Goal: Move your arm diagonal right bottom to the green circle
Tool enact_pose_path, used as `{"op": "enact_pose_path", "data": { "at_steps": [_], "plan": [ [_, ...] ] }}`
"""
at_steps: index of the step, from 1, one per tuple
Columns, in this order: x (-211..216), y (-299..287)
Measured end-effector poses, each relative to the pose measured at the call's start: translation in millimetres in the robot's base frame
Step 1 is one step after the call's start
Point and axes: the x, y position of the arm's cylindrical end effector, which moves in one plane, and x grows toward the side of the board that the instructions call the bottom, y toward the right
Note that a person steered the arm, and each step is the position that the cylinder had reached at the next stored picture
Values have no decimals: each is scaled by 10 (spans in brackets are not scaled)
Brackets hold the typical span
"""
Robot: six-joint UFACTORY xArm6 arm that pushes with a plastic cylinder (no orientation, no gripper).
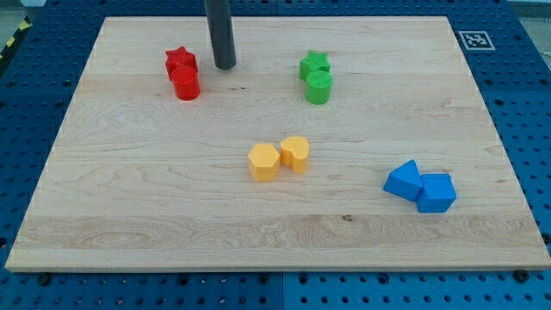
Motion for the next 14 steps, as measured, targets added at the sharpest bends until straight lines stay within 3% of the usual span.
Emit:
{"op": "enact_pose_path", "data": {
  "at_steps": [7,10,14],
  "plan": [
    [20,50],
    [374,247],
    [293,401]
  ]
}}
